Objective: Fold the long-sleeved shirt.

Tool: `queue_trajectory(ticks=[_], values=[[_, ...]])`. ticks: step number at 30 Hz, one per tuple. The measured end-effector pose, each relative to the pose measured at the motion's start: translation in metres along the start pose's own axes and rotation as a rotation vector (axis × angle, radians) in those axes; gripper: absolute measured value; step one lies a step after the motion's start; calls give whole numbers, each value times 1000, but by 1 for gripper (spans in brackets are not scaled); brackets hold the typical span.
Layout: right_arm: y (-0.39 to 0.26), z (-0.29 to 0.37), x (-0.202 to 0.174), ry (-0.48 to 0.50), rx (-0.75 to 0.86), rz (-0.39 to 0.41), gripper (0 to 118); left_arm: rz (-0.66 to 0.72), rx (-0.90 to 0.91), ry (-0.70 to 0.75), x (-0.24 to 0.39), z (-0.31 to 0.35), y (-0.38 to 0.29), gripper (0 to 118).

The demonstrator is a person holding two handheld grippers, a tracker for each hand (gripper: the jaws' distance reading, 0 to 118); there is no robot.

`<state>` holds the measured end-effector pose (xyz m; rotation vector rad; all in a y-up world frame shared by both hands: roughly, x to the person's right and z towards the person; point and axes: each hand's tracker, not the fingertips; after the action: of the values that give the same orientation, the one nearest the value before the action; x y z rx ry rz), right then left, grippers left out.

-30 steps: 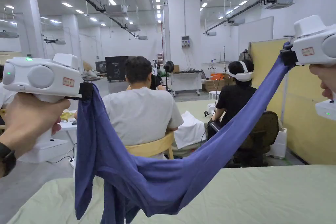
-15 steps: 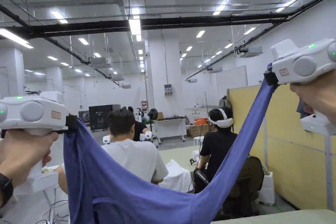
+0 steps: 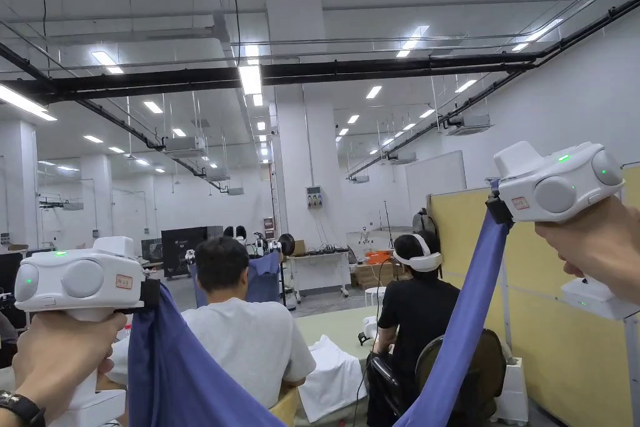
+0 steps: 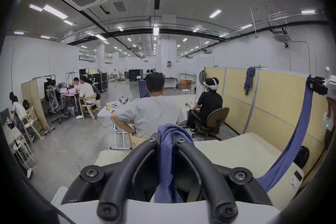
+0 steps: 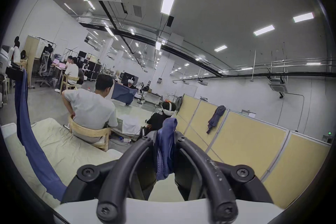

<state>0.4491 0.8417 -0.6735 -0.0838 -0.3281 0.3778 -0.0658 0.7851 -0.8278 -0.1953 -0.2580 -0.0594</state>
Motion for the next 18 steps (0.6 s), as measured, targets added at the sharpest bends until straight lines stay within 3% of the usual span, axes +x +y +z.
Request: queue_trajectory(ticks=[7,18], values=[[-1,-50,0,5,-9,-66,19,14,16,4,3,-48,8,11],[-13,-112,-23,11,-2,-94,19,66,19,1,-7,-115,3,11]])
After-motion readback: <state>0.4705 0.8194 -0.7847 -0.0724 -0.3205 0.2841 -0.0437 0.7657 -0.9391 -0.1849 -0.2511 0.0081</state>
